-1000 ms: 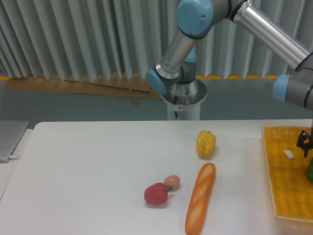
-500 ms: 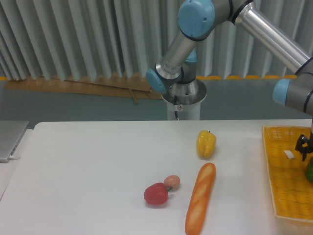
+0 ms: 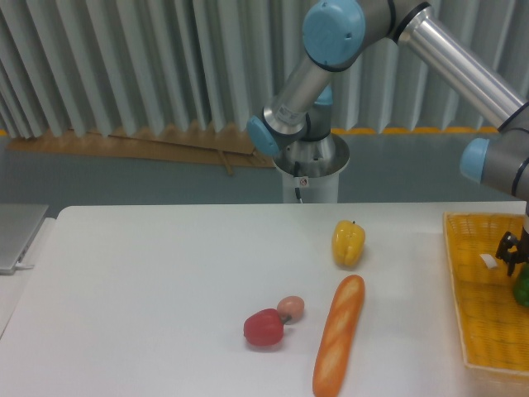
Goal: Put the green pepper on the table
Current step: 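Lower the gripper into the basket onto the green pepper, then close the gripper on the green pepper and lift it, then carry the green pepper out of the basket toward the red apple, then lower the green pepper onto the table beside the apple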
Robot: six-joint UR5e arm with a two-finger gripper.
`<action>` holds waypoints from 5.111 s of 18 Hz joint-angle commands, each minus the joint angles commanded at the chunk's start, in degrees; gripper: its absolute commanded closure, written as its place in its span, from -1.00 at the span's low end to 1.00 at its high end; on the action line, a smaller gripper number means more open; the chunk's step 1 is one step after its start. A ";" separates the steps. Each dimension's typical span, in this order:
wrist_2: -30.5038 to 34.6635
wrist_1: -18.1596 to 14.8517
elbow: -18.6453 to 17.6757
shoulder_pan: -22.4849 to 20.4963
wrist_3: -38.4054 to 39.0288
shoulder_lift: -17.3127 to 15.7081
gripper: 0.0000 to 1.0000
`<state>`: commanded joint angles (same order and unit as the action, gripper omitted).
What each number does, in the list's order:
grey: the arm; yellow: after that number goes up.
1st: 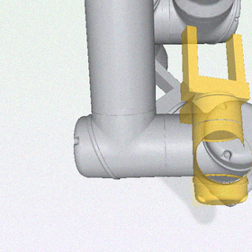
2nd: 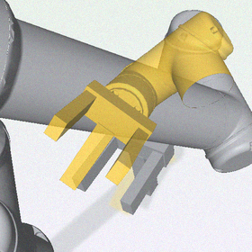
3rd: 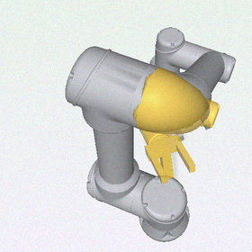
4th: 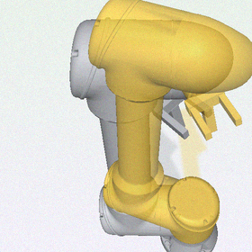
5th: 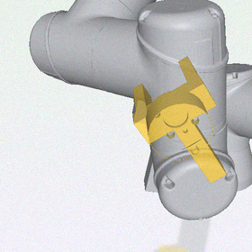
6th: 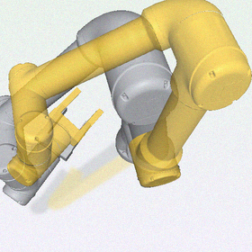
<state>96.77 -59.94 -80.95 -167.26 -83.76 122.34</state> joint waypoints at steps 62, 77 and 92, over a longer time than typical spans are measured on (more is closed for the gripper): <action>-13.80 -10.82 -7.21 37.96 16.76 -14.33 -0.26; -6.15 -7.65 -7.29 47.02 24.52 -13.10 -0.17; -5.63 -7.38 -14.59 49.83 12.83 -14.68 -0.17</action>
<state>91.14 -67.33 -95.54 -117.43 -70.93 107.66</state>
